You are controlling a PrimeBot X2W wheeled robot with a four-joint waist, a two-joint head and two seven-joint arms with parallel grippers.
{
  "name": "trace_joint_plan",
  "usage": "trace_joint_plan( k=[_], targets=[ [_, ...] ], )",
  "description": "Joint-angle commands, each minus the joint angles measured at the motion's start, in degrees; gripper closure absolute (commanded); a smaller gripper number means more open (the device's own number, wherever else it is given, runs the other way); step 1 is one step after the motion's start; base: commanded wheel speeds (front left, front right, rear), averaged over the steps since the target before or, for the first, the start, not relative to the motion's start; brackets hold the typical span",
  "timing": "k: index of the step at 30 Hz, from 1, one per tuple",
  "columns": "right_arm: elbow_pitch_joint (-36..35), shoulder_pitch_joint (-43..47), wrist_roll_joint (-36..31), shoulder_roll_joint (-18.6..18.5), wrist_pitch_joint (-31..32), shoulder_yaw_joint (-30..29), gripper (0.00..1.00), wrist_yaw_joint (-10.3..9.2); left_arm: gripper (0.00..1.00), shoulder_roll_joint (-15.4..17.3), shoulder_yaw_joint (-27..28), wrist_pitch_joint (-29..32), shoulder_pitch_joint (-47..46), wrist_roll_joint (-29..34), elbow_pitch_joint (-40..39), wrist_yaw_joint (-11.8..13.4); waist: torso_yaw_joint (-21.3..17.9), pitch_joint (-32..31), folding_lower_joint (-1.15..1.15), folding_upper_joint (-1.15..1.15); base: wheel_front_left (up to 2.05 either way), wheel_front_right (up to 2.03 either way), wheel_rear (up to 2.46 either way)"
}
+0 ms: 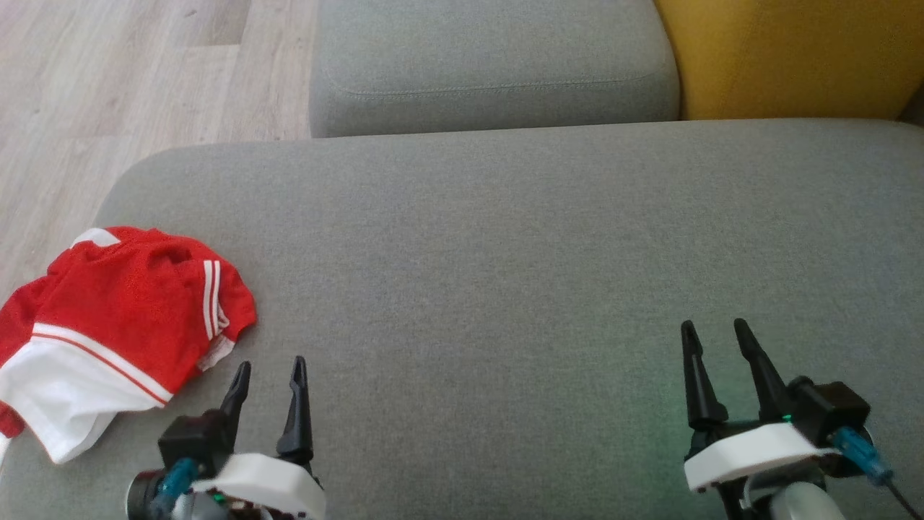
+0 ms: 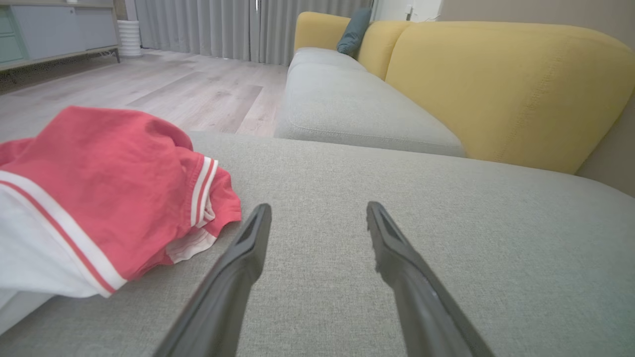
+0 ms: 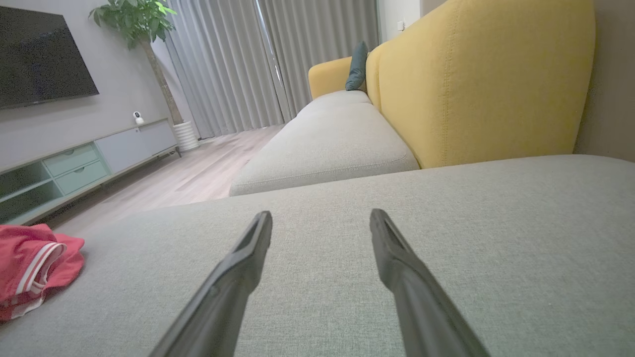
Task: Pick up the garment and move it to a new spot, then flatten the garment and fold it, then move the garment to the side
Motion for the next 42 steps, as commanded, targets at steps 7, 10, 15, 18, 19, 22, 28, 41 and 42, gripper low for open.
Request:
trace_joint_plan(
  k=[7, 10, 15, 18, 19, 22, 28, 41, 42],
  targets=[
    [-1.18, -1.14, -6.37, -0.5, -2.02, 2.38, 0.0, 0.42, 0.0, 0.69, 0.57, -2.11, -0.96, 6.28, -1.04, 0.93, 0.06, -0.2, 0.0, 0.0, 0.0, 0.0, 0.0],
    [-0.95, -1.15, -7.78, -0.51, -2.36, 2.56, 0.0, 0.43, 0.0, 0.7, 0.37, -2.44, -0.89, 7.62, -0.84, 1.07, 0.04, -0.24, 0.0, 0.0, 0.0, 0.0, 0.0],
    [-0.33, -1.37, -9.98, -0.52, -2.92, 2.7, 0.0, 0.44, 0.0, 0.66, 0.16, -3.0, -0.83, 9.62, -0.49, 1.37, 0.0, -0.3, 0.0, 0.0, 0.0, 0.0, 0.0],
    [0.04, -1.67, -9.81, -0.52, -2.92, 2.52, 0.0, 0.44, 0.0, 0.59, 0.32, -3.0, -0.89, 9.36, -0.41, 1.43, -0.02, -0.26, 0.0, 0.0, 0.0, 0.0, 0.0],
    [0.13, -1.76, -9.78, -0.52, -2.92, 2.46, 0.0, 0.44, 0.0, 0.57, 0.36, -3.0, -0.9, 9.32, -0.41, 1.45, -0.02, -0.25, 0.0, 0.0, 0.0, 0.0, 0.0],
    [0.29, -1.93, -9.68, -0.52, -2.92, 2.34, 0.0, 0.44, 0.0, 0.52, 0.46, -3.0, -0.89, 9.23, -0.4, 1.51, -0.02, -0.22, 0.0, 0.0, 0.0, 0.0, 0.0],
    [0.58, -2.12, -9.46, -0.52, -2.92, 2.21, 0.0, 0.44, 0.0, 0.45, 0.66, -3.0, -0.92, 9.1, -0.3, 1.51, 0.02, -0.17, 0.0, 0.0, 0.0, 0.0, 0.0],
    [0.71, -2.25, -9.4, -0.52, -2.92, 2.14, 0.0, 0.44, 0.0, 0.38, 0.86, -3.0, -0.97, 9.54, -0.12, 1.62, 0.2, 0.0, 0.0, 0.0, 0.0, 0.0, 0.0],
    [0.68, -2.24, -9.41, -0.52, -2.92, 2.1, 0.0, 0.44, 0.0, 0.37, 0.86, -3.0, -0.98, 9.6, -0.12, 1.64, 0.3, 0.02, 0.0, 0.0, 0.0, 0.0, 0.0]
  ],
)
